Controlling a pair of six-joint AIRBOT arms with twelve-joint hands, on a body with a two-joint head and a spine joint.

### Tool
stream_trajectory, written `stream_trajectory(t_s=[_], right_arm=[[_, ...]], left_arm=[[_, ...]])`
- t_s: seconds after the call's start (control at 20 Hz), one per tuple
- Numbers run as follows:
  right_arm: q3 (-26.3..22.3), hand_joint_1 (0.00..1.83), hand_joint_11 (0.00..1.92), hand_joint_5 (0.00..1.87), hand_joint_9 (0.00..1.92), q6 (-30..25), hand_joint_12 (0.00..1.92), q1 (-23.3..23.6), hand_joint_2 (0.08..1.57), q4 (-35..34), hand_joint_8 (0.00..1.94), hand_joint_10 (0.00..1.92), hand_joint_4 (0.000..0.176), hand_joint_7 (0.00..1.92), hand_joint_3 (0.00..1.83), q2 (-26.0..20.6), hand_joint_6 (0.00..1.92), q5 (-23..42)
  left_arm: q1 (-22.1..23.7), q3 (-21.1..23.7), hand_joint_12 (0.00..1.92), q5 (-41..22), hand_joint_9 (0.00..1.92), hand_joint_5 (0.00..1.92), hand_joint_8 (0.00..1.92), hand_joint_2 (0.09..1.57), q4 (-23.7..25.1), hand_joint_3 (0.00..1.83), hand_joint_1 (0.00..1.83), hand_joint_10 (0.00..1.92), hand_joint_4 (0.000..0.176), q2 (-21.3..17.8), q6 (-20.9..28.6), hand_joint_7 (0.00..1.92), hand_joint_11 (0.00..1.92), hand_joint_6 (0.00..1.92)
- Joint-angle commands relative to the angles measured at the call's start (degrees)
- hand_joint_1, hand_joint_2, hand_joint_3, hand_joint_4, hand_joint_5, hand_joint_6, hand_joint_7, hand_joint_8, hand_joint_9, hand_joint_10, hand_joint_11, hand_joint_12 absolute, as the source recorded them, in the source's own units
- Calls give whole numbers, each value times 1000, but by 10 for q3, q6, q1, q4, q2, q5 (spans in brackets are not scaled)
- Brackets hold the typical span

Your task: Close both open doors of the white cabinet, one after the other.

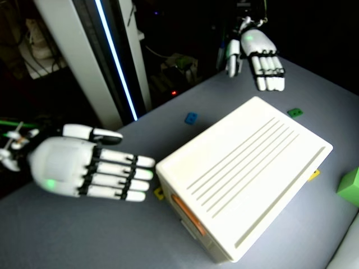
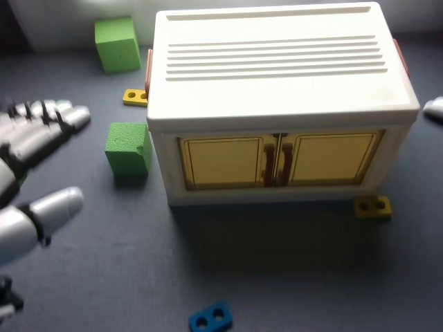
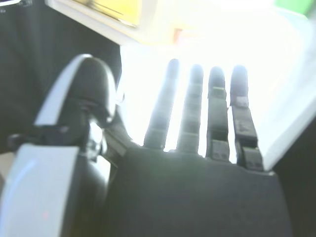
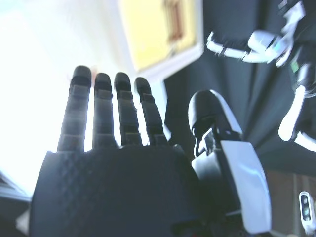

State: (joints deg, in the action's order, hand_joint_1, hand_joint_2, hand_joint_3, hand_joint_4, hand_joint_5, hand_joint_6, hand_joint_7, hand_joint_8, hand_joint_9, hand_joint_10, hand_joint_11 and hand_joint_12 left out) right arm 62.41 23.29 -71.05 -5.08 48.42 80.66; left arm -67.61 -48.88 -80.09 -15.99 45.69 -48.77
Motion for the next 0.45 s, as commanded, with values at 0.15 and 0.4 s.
stream_trajectory(t_s=[0.15,0.4], right_arm=[[5,149,85,143,86,20,0,12,1536,-60,2,1,0,124,3,-3,2,147],[16,332,37,189,13,20,9,43,1401,-85,2,0,33,57,0,-5,2,203]], left_arm=[[11,-11,0,-128,0,0,0,1506,-5,9,0,0,0,3,4,0,0,0],[11,-16,0,-191,0,2,0,1446,-13,0,64,0,0,-4,24,0,0,0]])
